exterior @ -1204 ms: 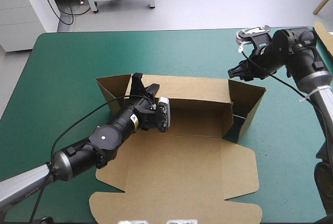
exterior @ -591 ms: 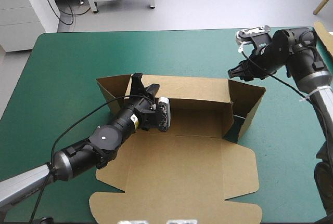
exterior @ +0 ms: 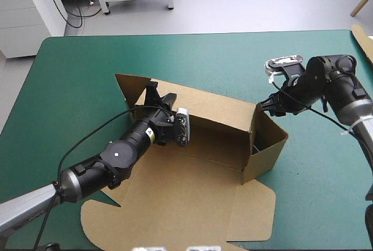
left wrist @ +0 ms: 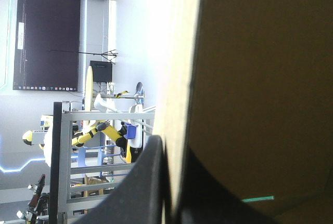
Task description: Fold the box
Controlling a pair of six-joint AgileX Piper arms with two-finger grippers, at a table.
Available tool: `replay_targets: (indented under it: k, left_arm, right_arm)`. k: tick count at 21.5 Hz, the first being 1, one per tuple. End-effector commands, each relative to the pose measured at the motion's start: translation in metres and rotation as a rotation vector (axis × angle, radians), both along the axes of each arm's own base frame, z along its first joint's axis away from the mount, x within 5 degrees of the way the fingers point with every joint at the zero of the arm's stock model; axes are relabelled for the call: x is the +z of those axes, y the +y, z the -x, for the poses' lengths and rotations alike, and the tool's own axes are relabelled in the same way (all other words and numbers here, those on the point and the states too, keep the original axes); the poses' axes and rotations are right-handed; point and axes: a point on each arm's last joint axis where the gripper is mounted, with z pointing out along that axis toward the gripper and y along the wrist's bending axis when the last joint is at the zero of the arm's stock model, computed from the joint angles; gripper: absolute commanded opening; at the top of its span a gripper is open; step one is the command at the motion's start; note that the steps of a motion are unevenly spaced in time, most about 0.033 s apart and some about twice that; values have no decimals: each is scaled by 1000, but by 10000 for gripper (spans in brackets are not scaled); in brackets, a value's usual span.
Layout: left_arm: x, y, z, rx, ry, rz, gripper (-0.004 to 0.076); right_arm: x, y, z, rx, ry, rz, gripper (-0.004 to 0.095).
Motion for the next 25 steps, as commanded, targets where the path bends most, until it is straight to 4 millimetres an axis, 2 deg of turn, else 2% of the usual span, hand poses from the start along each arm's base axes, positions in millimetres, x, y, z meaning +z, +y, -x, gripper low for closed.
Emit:
replay_targets:
  k: [1, 3, 6, 10, 17, 25]
  left_arm:
    - [13, 3, 0, 29, -18, 55, -8]
    - [13, 3, 0, 29, -18, 55, -8]
    - [13, 3, 0, 29, -18, 55, -8]
    - [13, 3, 0, 29, -18, 55, -8]
    - [13, 3, 0, 29, -18, 55, -8]
    - [13, 2, 0, 21, -21, 52, -8]
  right_arm:
    - [31, -2, 20, 10, -106, -37, 443]
    - [42, -1, 30, 12, -139, -65, 443]
    - [43, -1, 38, 15, -142, -76, 442]
    - [16, -4, 55, 13, -57, -58, 442]
    - [9, 3, 90, 82, -118, -187, 442]
    - [-5, 12, 106, 147, -163, -261, 442]
